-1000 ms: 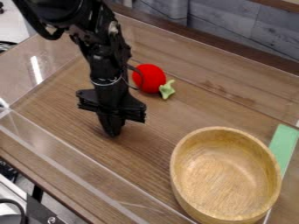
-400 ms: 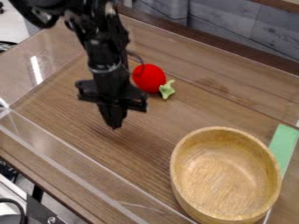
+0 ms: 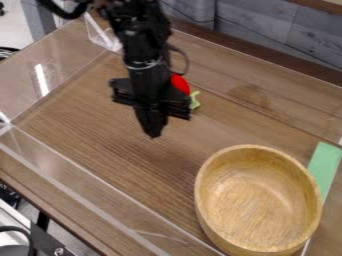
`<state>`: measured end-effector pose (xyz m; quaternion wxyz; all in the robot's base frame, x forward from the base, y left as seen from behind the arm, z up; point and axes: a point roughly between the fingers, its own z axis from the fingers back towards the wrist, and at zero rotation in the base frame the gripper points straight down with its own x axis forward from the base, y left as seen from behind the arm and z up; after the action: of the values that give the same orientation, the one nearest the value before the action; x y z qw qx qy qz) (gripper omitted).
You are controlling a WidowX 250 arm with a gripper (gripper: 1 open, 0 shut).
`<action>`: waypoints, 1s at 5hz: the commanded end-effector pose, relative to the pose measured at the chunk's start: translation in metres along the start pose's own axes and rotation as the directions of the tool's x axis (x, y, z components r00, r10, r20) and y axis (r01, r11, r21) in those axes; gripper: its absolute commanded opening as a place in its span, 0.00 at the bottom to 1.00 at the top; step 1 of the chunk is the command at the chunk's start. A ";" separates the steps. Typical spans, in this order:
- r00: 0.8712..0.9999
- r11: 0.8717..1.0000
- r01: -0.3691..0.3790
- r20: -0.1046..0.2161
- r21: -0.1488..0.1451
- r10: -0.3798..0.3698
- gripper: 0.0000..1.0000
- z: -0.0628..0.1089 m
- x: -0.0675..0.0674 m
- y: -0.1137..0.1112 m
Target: Move the red fruit to the right
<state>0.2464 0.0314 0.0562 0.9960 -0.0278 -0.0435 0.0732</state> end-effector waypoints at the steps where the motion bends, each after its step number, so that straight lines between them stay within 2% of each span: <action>1: 0.997 0.998 0.067 0.038 -0.001 -0.067 0.00 0.001 0.015 -0.020; 3: 0.990 0.990 0.140 0.022 0.010 -0.140 0.00 -0.012 0.025 -0.045; 4: 0.988 0.988 0.154 0.016 0.013 -0.154 1.00 -0.014 0.029 -0.049; 5: 0.988 0.988 0.155 0.014 0.013 -0.155 1.00 -0.013 0.031 -0.051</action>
<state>0.2762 -0.0130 0.0387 0.9994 -0.0178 -0.0304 0.0013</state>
